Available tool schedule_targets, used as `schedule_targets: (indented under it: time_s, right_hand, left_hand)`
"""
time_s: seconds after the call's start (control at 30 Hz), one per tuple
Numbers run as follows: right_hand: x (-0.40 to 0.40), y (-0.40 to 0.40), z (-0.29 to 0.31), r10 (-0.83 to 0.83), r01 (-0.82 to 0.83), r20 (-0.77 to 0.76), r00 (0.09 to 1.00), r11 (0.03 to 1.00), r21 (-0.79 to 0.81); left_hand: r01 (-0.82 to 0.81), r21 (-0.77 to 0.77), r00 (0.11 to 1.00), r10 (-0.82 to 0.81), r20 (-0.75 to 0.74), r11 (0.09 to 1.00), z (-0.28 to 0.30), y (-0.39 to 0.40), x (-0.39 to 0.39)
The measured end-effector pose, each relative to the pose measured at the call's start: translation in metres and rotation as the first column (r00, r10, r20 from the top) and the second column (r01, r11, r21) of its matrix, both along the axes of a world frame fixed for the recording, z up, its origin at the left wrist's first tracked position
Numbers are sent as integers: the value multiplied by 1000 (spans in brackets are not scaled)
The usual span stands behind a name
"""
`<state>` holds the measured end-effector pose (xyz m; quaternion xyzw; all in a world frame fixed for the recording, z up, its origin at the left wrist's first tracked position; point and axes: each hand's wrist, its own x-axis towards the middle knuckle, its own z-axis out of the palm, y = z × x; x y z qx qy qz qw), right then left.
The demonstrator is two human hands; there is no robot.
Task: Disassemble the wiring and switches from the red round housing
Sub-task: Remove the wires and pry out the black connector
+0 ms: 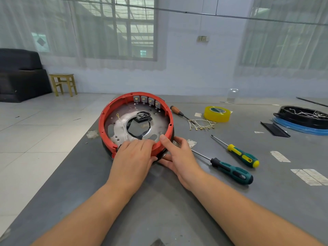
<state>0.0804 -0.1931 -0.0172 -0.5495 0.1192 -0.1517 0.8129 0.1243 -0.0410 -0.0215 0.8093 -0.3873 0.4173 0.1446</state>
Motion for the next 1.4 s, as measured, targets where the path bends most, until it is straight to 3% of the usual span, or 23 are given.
schedule_targets:
  time_s: [0.2, 0.3, 0.4, 0.5, 0.6, 0.67, 0.8, 0.93, 1.17, 1.3, 1.4]
  right_hand:
    - [2, -8, -2, -146, 147, 32, 989, 989, -12]
    - [4, -14, -4, -198, 198, 53, 979, 980, 1]
    - [5, -17, -6, -232, 233, 61, 971, 973, -9]
    - [7, -18, -9, -260, 264, 72, 963, 963, -59]
    - [8, -19, -10, -267, 276, 95, 959, 956, -103]
    - [7, -20, -9, -268, 284, 124, 955, 950, -128]
    - [4, -27, -7, -249, 279, 190, 950, 948, -154]
    - [2, -29, -6, -202, 254, 215, 955, 934, -250]
    - [-1, -22, -4, -139, 223, 206, 969, 849, -478]
    - [-8, -24, -1, -136, 225, 185, 973, 722, -654]
    - [-18, -28, 1, -114, 213, 180, 977, 535, -817]
  left_hand:
    - [2, -110, 1000, -4, -12, 994, 1, -1, -8]
    - [-86, -356, 963, -13, -269, 931, 2, 5, -10]
    - [-209, -619, 852, -170, -495, 757, 1, 19, -1]
    - [-352, -732, 598, -461, -656, 583, 1, 32, 11]
    - [-472, -801, 211, -835, -509, 369, 2, 37, 17]
    - [-490, -789, 16, -902, -432, 369, 3, 40, 19]
    - [-496, -781, -159, -924, -348, 380, 4, 38, 13]
    - [-537, -765, -222, -935, -277, 354, 5, 29, 5]
    - [-596, -749, -177, -957, -229, 289, 11, 30, 3]
    - [-612, -740, -146, -960, -239, 277, 10, 31, 4]
    - [-613, -743, -115, -960, -254, 270, 8, 29, 6]
